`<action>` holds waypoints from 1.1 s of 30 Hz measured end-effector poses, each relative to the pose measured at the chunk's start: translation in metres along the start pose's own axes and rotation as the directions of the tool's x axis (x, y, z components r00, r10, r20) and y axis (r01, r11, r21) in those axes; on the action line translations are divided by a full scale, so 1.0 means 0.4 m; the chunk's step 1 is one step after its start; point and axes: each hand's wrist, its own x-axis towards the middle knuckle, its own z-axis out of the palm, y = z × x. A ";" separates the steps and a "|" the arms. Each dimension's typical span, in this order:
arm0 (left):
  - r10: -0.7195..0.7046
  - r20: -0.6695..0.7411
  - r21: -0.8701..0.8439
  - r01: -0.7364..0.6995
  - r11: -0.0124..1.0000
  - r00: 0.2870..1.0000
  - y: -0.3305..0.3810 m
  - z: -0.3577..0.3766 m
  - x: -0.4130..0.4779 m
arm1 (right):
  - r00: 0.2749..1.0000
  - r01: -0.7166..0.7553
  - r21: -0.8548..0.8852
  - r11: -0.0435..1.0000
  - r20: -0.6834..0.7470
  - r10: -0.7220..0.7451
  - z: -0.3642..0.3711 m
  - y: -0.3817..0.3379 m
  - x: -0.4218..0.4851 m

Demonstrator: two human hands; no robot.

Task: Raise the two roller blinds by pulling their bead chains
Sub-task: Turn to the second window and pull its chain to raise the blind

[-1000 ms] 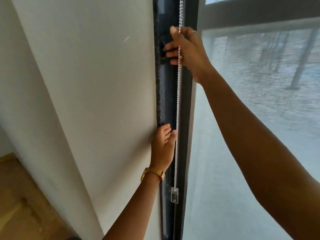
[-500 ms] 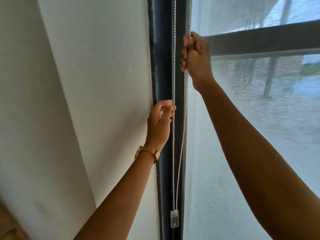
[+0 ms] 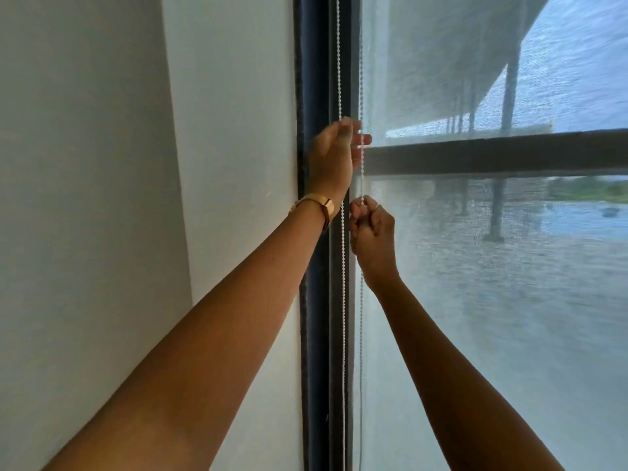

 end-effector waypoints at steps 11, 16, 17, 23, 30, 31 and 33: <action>-0.067 -0.041 -0.170 0.059 0.984 0.997 0.018 0.067 -0.008 | 0.969 -0.245 -0.120 0.962 -0.010 0.246 -0.032 0.172 -0.289; -0.115 0.013 -0.197 0.116 0.974 0.993 -0.066 0.035 -0.078 | 0.889 -0.444 -0.035 0.895 0.110 0.445 -0.074 0.197 -0.372; -0.132 0.017 -0.169 0.133 0.977 0.991 -0.082 0.024 -0.095 | 0.863 -0.485 0.012 0.874 0.171 0.476 -0.080 0.191 -0.390; -0.204 0.015 -0.023 0.204 0.979 0.979 -0.193 -0.002 -0.211 | 0.790 -0.593 -0.029 0.804 0.171 0.589 -0.114 0.183 -0.367; -0.359 0.097 0.026 0.358 0.933 0.928 -0.304 -0.030 -0.367 | 0.927 -0.373 0.103 0.922 0.070 0.367 -0.086 0.014 -0.079; -0.375 0.096 0.038 0.373 0.927 0.922 -0.317 -0.037 -0.383 | 0.940 -0.339 0.109 0.934 0.077 0.332 -0.079 -0.008 -0.042; -0.404 0.080 0.055 0.400 0.915 0.911 -0.344 -0.051 -0.419 | 0.959 -0.270 0.106 0.957 0.120 0.257 -0.062 -0.052 0.020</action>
